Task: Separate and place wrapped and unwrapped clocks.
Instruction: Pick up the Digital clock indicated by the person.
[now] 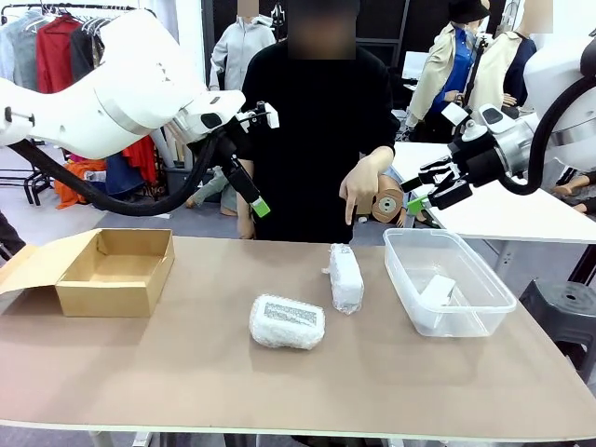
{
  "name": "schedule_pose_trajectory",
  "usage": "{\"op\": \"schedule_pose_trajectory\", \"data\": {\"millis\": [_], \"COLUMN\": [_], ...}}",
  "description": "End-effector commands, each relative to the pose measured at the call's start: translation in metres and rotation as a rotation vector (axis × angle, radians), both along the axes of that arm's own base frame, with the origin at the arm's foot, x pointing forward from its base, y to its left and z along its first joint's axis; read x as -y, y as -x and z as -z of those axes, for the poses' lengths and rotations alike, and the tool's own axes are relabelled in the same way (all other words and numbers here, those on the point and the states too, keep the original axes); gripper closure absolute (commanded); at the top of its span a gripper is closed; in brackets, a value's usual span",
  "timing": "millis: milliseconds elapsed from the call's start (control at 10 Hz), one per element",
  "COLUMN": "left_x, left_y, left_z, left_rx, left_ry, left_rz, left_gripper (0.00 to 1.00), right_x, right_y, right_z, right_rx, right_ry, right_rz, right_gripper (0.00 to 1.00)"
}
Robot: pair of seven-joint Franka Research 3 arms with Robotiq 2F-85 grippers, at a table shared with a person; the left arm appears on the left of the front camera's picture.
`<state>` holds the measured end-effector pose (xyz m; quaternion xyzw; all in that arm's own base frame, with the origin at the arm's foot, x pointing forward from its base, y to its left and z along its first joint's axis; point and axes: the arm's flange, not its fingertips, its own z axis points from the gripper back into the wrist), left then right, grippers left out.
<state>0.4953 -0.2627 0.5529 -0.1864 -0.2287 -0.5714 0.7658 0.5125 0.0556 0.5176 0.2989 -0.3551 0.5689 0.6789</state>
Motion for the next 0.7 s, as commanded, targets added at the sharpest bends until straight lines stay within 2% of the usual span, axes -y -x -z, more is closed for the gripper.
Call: {"op": "schedule_pose_trajectory", "data": {"millis": [0,600], "left_x": [-0.0015,-0.0015], "left_y": [0.0020,0.0020], "left_z": [-0.0011,-0.0011], "left_rx": [0.000,0.000], "left_ry": [-0.008,-0.008], "left_rz": [-0.012,-0.012], "left_gripper": [0.00,0.00], "right_x": [-0.0032,-0.0032], "right_y": [-0.0011,-0.0011], "right_z": [-0.0002,-0.0002], "right_rx": [0.006,0.006], "right_ry": [-0.001,-0.001], "right_rz": [0.018,0.018], "right_gripper": [0.00,0.00]}}
